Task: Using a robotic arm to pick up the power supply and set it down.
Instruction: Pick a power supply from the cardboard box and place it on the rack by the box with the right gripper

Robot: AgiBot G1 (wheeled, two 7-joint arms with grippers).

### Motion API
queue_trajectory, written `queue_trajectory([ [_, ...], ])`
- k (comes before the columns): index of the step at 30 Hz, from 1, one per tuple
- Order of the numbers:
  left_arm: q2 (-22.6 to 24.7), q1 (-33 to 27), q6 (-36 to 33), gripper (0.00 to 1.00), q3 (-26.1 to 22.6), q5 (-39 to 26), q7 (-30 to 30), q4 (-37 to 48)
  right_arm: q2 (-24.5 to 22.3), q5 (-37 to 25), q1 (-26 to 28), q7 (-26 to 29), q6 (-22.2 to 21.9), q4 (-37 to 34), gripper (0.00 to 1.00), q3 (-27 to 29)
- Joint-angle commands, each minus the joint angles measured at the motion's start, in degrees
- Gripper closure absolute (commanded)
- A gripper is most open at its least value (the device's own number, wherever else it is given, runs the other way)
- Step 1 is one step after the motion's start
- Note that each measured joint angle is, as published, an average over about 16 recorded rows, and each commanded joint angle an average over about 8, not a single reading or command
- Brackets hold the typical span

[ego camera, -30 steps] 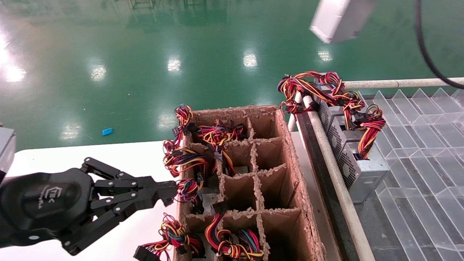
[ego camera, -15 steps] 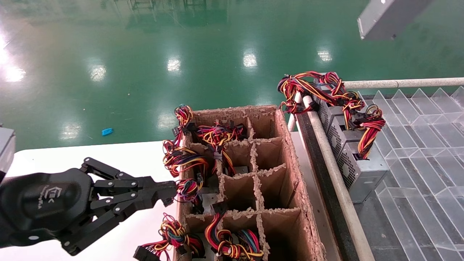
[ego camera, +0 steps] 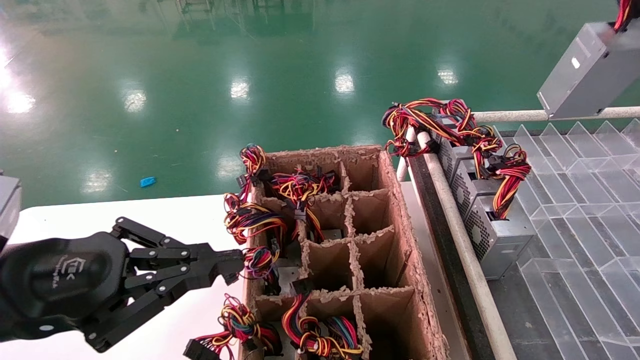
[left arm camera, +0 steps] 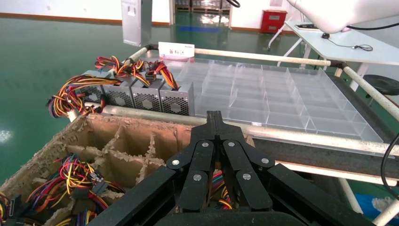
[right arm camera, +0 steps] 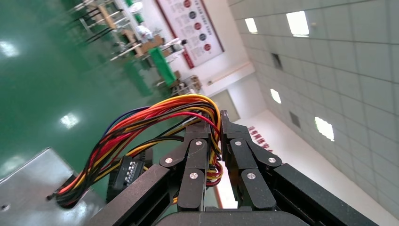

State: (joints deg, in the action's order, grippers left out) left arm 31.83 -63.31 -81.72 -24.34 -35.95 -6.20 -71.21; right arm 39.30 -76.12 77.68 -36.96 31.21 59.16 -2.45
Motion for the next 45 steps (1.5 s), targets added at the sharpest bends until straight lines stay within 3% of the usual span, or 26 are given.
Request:
queue_trajectory([
  [1,0.0,0.0,0.0,1.00,0.0,0.0,0.0,0.0,-1.2,-0.7,-1.7,2.5,-0.6,1.4,1.00,-0.4],
  [6,0.0,0.0,0.0,1.00,0.0,0.0,0.0,0.0,-2.0,-3.7,-4.1,2.3,-2.3,3.6,1.00,-1.6],
  [11,0.0,0.0,0.0,1.00,0.0,0.0,0.0,0.0,-1.5,-5.6,-5.5,-1.5,-2.3,5.4,1.00,-2.7],
  [19,0.0,0.0,0.0,1.00,0.0,0.0,0.0,0.0,0.3,-4.3,-7.6,-14.4,0.2,7.5,1.00,-2.3],
  [31,0.0,0.0,0.0,1.00,0.0,0.0,0.0,0.0,3.0,1.0,-8.9,-30.9,5.0,4.0,1.00,1.0],
  [39,0.0,0.0,0.0,1.00,0.0,0.0,0.0,0.0,3.7,2.5,-9.7,-34.3,4.6,1.7,1.00,2.8],
  [45,0.0,0.0,0.0,1.00,0.0,0.0,0.0,0.0,1.3,3.6,-12.1,-32.5,4.8,2.8,1.00,4.2],
])
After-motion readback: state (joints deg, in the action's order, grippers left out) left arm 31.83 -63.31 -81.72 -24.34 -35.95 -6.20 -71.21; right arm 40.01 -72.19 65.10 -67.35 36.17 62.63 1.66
